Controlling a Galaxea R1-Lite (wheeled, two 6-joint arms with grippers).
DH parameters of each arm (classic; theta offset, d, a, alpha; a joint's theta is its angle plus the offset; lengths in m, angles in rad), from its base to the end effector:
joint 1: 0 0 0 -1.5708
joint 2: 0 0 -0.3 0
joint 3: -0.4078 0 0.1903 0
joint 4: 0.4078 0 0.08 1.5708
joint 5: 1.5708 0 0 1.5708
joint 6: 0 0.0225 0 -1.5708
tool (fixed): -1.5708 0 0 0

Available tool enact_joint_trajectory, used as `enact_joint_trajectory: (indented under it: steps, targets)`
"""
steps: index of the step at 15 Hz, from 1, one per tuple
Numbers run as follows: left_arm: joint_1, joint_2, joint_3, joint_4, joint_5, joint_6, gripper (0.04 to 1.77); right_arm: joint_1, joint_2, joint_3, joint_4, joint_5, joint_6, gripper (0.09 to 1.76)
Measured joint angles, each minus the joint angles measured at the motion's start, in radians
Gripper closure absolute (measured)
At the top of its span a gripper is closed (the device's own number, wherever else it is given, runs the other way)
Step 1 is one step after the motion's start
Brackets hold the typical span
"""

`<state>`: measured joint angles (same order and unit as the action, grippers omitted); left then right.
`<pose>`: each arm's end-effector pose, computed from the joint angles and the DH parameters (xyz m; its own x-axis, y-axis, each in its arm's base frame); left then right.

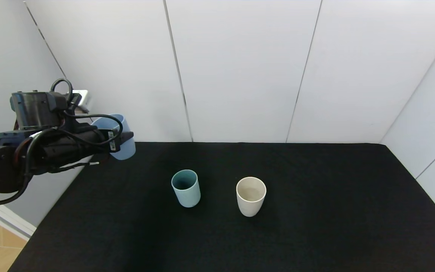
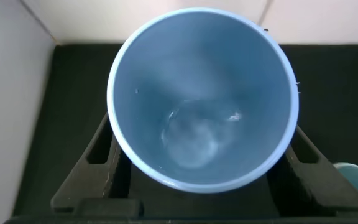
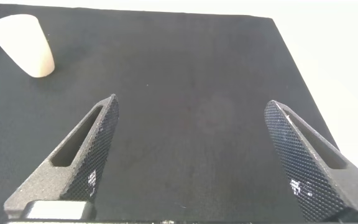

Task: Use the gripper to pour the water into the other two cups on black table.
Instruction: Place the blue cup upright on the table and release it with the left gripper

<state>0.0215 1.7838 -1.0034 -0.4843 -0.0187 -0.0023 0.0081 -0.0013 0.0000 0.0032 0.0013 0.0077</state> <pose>0.3386 0.0069 0.1940 0.9565 0.0019 -0.2917 -0.0043 1.0000 -0.0077 -0.0229 -0.0002 0.0751 1.0000 0.0094 -0.0019 -0.0094 0.9999 0.0077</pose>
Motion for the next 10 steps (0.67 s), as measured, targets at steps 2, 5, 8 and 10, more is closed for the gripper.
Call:
enact_joint_trajectory:
  steps: [2,5,8,10]
  targets:
    - [0.017,0.048,0.032,-0.059,0.001,0.0,0.59,-0.001,0.0,0.0,0.0,0.0,0.0,0.14]
    - [0.024,0.117,0.069,-0.122,0.0,-0.001,0.59,0.0,0.0,0.0,0.0,0.0,0.0,0.14]
    - [0.025,0.17,0.1,-0.166,0.0,0.0,0.59,0.0,0.0,0.0,0.0,0.0,0.0,0.14]
    - [0.02,0.198,0.124,-0.208,-0.001,0.001,0.59,-0.001,0.0,0.0,0.0,0.0,0.0,0.14]
